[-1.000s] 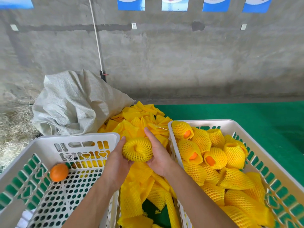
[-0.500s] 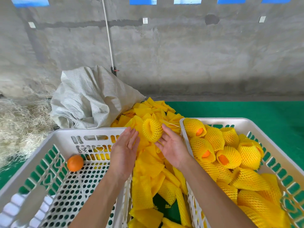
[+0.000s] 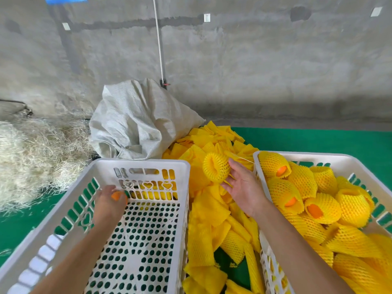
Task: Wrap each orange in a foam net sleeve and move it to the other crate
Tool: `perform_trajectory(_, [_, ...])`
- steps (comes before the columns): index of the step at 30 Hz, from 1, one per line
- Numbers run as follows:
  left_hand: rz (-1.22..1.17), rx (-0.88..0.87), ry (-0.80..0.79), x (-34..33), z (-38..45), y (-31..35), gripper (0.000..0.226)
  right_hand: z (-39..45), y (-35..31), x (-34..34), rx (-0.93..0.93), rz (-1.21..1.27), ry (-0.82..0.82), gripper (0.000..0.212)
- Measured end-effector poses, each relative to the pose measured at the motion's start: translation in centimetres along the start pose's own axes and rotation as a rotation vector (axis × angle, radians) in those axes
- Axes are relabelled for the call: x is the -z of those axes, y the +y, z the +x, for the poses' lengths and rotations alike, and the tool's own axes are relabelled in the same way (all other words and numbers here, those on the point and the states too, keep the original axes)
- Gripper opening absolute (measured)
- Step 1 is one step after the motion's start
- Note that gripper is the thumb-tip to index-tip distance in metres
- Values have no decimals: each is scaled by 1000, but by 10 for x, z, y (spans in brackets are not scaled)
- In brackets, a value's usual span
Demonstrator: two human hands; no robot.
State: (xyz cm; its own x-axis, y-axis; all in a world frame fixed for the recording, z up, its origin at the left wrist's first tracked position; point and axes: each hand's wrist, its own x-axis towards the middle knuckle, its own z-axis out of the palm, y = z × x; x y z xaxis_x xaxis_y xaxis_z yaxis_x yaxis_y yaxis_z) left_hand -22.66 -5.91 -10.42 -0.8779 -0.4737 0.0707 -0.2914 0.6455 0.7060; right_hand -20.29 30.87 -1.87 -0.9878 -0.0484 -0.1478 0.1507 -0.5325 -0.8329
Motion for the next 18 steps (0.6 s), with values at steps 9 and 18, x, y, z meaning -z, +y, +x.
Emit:
perform_trajectory(9, [341,-79,-179,-24,32,-46,64,6,2,4,4,-49,5,51])
perform_trajectory(18, [237,-149,-184,7,13,-7,62,7,3,4,4,-43,-10,47])
